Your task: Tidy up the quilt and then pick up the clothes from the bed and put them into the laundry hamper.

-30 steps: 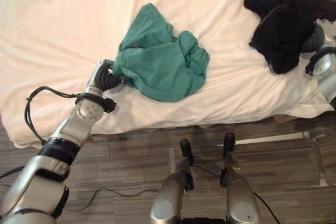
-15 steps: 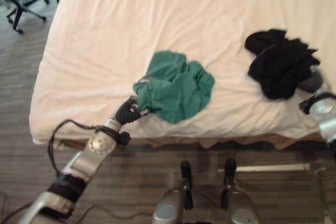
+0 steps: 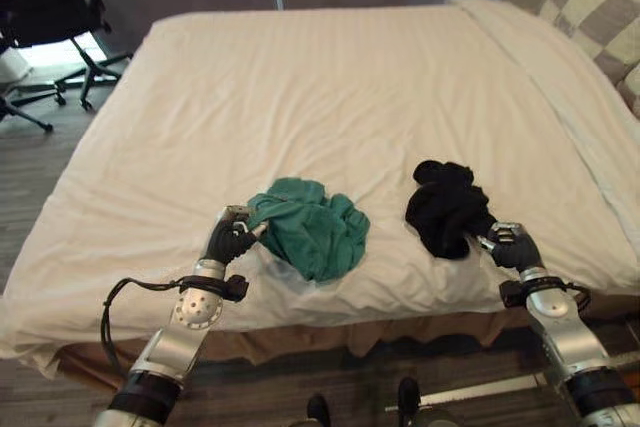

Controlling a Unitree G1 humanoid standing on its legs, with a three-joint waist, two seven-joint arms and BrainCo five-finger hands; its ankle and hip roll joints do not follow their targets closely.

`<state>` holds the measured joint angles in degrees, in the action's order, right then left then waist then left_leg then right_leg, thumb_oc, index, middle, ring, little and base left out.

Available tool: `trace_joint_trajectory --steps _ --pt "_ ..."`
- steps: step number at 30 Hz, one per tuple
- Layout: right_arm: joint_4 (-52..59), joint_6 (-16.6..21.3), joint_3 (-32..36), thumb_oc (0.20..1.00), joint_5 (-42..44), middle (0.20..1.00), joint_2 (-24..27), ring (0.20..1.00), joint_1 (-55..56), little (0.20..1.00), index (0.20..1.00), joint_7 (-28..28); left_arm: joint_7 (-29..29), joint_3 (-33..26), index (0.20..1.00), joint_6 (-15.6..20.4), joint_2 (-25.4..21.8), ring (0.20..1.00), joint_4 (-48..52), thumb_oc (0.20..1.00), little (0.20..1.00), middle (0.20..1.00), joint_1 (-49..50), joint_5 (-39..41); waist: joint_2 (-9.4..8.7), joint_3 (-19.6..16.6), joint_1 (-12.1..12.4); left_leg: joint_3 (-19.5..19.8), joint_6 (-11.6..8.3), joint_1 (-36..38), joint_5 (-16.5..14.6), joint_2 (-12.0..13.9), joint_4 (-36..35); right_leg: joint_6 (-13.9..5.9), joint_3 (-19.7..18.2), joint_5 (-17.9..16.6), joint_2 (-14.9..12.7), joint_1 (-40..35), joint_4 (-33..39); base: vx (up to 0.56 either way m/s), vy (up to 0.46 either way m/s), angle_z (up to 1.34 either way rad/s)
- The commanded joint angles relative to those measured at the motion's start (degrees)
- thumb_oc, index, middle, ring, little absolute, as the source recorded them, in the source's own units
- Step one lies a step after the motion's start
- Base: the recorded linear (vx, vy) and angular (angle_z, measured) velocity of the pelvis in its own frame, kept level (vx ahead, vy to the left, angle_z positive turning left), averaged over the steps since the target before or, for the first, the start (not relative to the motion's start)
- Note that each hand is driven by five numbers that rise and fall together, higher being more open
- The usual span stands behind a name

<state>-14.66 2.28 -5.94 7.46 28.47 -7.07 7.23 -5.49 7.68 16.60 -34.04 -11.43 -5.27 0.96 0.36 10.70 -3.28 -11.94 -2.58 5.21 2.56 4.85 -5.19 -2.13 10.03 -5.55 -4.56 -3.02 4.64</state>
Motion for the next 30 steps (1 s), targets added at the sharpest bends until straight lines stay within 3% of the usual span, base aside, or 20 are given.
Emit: trace_joint_trajectory --steps 1,9,13,14,18,24,25,26,28,30 --pt "4.0 5.4 -0.5 0.2 1.6 0.2 -0.6 0.2 -2.2 0.2 0.2 -0.1 -3.2 -4.0 0.2 7.4 -0.2 0.2 2.5 0.2 0.2 0.2 -1.4 -0.5 -2.76 -3.0 -0.6 -2.5 -0.39 3.1 -4.6 -0.6 0.2 -4.91 -2.3 3.1 -2.7 -3.0 0.4 0.0 0.0 0.0" --pt "9.7 6.9 -0.6 0.2 8.6 0.2 -3.4 0.2 -1.6 0.2 0.2 -4.7 -4.4 -7.7 0.2 12.0 0.3 0.2 8.5 0.2 0.2 0.2 -0.5 2.6 -2.82 -4.3 -0.1 -1.9 -0.04 3.7 -5.1 -1.0 0.2 -5.03 -2.1 3.3 -3.0 -3.8 0.4 0.0 0.059 -0.01" --pt "11.1 6.2 -1.4 0.2 2.8 0.2 -4.4 0.2 -1.3 0.2 0.2 -1.6 -4.9 -9.5 0.2 11.9 1.3 0.2 11.2 0.2 0.2 0.2 1.4 3.4 -2.99 -4.1 0.8 -0.7 0.86 3.9 -5.9 -2.1 0.2 -4.87 -1.6 3.5 -3.3 -4.9 0.4 0.01 0.069 0.01" --pt "10.8 6.0 -1.5 0.2 -3.4 0.2 -4.3 0.2 -1.6 0.2 0.2 1.5 -5.0 -10.2 0.2 11.3 1.5 0.2 12.2 0.2 0.2 0.2 2.4 3.4 -3.1 -3.8 1.4 0.0 1.27 3.9 -6.0 -2.6 0.2 -4.8 -1.2 3.3 -3.5 -5.4 0.4 0.01 0.024 0.06" --pt "8.0 4.7 -2.2 0.2 -11.2 0.2 -2.4 0.2 -4.4 0.2 0.2 6.3 -4.7 -11.3 0.2 10.5 0.8 0.2 13.2 0.2 0.2 0.2 3.7 3.7 -3.3 -2.8 3.2 1.6 1.93 3.7 -6.2 -3.4 0.2 -4.76 -0.4 3.4 -3.6 -5.7 0.1 0.01 -0.001 0.11" --pt "6.6 4.4 -2.6 0.2 -11.3 0.2 -1.7 0.2 -5.7 0.2 0.2 6.8 -4.3 -11.3 0.2 10.4 0.6 0.2 13.3 0.2 0.2 0.2 3.6 4.1 -3.31 -2.6 3.5 2.3 2.09 3.6 -6.4 -3.6 0.2 -4.76 -0.8 3.5 -3.5 -5.6 0.1 0.01 -0.026 0.07" --pt "1.9 4.2 -2.6 0.2 -8.6 0.2 1.0 0.2 -9.4 0.2 0.2 7.6 -2.9 -10.8 0.2 10.8 -0.6 0.2 13.3 0.2 0.2 0.2 3.2 5.2 -3.38 -2.2 4.9 5.3 2.53 3.0 -6.2 -4.1 0.2 -4.11 -3.4 3.6 -2.5 -5.4 0.1 0.06 -0.229 0.02" --pt "1.8 6.1 -1.2 0.2 -3.2 0.2 2.8 0.2 -9.8 0.2 0.2 6.5 -1.7 -10.2 0.2 11.8 -0.8 0.2 13.4 0.2 0.2 0.2 3.0 6.7 -3.2 -2.2 4.3 10.5 2.66 1.9 -5.8 -5.0 0.2 -2.65 -10.8 3.7 1.5 -3.1 0.4 0.1 -0.356 0.18" --pt "5.9 10.8 0.7 0.2 8.0 0.2 1.7 0.2 -8.5 0.2 0.2 -2.5 -1.0 -13.9 0.2 12.3 -0.8 0.2 14.1 0.2 0.2 0.2 6.3 12.0 -2.96 -2.8 4.5 12.0 1.93 1.7 -5.3 -4.7 0.2 -2.03 -11.5 3.6 2.5 -2.5 0.4 0.05 -0.277 1.43" --pt "9.6 10.9 -0.9 0.2 12.9 0.2 -1.1 0.2 -9.8 0.2 0.2 -7.6 -2.9 -14.8 0.2 11.8 0.6 0.2 14.2 0.2 0.2 0.2 7.3 15.6 -2.74 -2.3 5.2 12.7 1.62 0.8 -4.4 -4.5 0.2 -1.17 -10.4 3.9 2.9 -2.3 0.4 -0.05 -0.132 1.41"
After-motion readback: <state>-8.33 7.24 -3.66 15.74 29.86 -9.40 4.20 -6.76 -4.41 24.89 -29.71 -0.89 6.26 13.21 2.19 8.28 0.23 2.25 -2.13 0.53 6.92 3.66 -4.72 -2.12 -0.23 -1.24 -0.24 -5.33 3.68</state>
